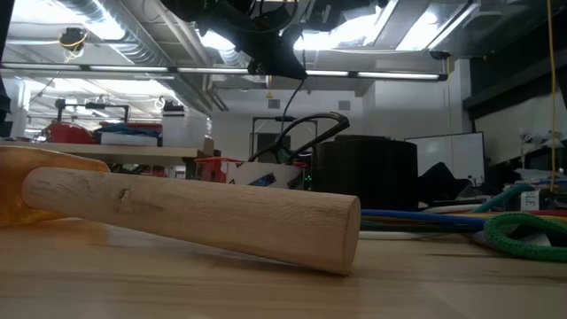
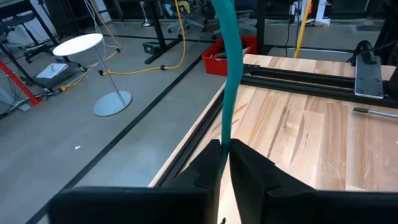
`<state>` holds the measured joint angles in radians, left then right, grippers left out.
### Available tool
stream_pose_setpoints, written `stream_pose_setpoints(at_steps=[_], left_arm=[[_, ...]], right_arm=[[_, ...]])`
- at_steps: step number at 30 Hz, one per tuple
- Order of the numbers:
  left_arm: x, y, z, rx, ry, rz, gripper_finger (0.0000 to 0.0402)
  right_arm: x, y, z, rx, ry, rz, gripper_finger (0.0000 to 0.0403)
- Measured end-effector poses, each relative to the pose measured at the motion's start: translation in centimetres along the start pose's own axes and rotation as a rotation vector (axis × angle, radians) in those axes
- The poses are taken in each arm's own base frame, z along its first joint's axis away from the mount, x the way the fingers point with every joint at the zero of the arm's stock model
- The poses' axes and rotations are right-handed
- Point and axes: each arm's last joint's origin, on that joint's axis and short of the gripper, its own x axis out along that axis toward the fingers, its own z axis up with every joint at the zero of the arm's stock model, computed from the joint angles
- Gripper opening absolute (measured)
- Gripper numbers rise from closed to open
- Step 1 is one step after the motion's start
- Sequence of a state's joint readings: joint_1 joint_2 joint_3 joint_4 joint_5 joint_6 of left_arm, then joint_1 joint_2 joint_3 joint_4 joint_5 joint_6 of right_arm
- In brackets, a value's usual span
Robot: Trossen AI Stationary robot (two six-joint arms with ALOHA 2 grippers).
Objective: Coil cords
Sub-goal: Coil the green cable wire on the black spool
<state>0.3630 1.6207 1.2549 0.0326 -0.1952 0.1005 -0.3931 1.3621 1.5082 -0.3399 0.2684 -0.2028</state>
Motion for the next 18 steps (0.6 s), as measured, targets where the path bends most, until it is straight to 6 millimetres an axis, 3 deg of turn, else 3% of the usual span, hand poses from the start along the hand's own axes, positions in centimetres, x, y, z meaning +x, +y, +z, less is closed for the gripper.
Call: stream_pose_setpoints(at_steps=[11, 18], left_arm=[[0.0, 0.0, 0.1, -0.074, -0.01, 0.001, 0.0002], [0.7, -0.2, -0.5, -0.102, 0.011, -0.001, 0.0001]], right_arm=[[0.2, 0.0, 0.4, 0.035, -0.047, -0.004, 0.0001], [1.4, 0.9, 0.4, 0.09, -0.097, 0.152, 0.0001]])
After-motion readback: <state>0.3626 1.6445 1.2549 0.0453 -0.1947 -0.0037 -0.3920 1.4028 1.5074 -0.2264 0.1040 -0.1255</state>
